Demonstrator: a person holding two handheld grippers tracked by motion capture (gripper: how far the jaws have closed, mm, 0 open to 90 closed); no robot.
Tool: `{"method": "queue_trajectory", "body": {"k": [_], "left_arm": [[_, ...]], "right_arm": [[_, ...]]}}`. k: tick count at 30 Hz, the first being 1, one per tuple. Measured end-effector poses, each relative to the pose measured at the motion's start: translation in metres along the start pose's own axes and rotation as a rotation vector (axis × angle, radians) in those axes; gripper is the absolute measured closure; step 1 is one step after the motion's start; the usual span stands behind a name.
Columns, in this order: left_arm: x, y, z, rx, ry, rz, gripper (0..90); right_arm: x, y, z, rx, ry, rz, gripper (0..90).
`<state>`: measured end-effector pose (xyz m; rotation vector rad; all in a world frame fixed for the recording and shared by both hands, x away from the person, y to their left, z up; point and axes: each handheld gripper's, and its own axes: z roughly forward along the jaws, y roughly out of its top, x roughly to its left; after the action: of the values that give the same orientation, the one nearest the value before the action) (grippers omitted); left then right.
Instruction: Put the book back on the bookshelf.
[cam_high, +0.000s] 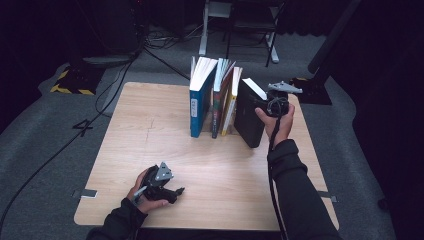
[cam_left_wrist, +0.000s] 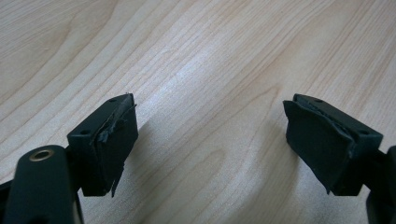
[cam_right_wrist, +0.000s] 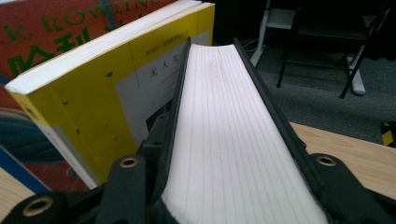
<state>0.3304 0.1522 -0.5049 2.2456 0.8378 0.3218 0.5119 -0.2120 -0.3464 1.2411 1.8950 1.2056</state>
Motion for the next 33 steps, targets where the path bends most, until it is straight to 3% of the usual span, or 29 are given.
{"method": "queue_trajectory", "body": {"k": [12, 20, 24, 27, 33], "left_arm": [[0.0, 0.0, 0.0, 0.001, -0.002, 0.001, 16.8], [0.0, 0.0, 0.0, 0.002, -0.005, 0.001, 16.6], [0.0, 0.0, 0.0, 0.002, -0.004, 0.001, 16.6], [0.0, 0.0, 0.0, 0.002, -0.003, 0.001, 16.7], [0.0, 0.0, 0.0, 0.002, -0.004, 0.001, 16.6]], "right_arm": [[0.0, -0.008, -0.016, 0.091, 0.042, -0.045, 52.1], [-0.004, -0.014, -0.026, 0.131, 0.089, -0.027, 49.2], [-0.004, -0.013, -0.025, 0.15, 0.098, -0.015, 46.9], [-0.004, -0.013, -0.02, 0.203, 0.118, -0.022, 42.3], [-0.008, -0.01, -0.015, 0.206, 0.121, -0.008, 40.8]]}}
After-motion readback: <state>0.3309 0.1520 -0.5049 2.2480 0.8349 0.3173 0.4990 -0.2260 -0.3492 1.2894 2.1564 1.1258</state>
